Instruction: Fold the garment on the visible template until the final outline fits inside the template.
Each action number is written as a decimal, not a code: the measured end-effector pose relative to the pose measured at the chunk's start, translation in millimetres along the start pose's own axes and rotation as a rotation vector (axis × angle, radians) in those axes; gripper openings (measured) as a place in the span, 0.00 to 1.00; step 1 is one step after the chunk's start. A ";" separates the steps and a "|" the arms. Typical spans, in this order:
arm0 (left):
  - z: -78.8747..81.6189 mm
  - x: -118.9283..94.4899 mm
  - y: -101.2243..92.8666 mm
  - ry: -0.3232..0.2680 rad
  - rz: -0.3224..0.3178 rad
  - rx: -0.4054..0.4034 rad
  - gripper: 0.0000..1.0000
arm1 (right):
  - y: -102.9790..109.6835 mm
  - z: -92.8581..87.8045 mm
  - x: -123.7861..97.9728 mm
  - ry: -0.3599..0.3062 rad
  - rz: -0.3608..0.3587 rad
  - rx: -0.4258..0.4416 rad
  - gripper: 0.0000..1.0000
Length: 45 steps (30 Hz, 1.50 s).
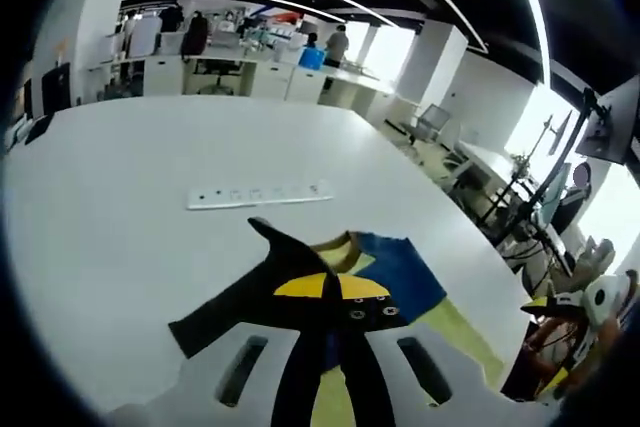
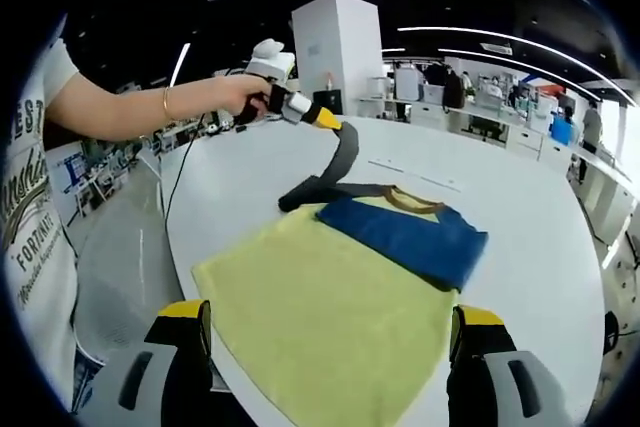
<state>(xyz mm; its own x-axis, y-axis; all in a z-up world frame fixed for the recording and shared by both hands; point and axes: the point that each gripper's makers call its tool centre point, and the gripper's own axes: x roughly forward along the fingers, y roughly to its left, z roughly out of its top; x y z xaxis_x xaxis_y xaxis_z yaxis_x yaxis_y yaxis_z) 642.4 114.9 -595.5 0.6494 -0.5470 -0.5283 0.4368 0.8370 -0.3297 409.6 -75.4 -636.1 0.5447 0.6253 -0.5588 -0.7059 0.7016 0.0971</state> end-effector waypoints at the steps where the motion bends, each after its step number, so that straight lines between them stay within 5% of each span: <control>1: 0.3 0.6 -0.9 -0.001 -0.001 -0.002 0.00 | 0.0 -0.2 -0.1 0.002 0.000 0.000 0.99; 24: -4.7 49.5 -53.9 0.018 -0.098 0.044 0.00 | -3.2 -7.2 1.7 0.011 -0.012 0.010 0.99; 33: -3.1 65.0 -80.7 -0.019 -0.162 0.074 0.00 | -10.1 -10.7 -0.1 0.020 -0.024 0.015 0.99; 45: -18.1 88.2 -113.4 -0.009 -0.220 0.088 0.00 | -16.5 -16.4 -1.2 0.022 -0.040 0.044 0.99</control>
<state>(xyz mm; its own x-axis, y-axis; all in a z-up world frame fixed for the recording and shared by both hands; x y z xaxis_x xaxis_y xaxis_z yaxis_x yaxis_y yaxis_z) 638.9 -27.9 -618.8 0.5382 -0.7163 -0.4441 0.6206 0.6933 -0.3663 413.2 -93.3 -650.6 0.5616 0.5890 -0.5811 -0.6626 0.7407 0.1105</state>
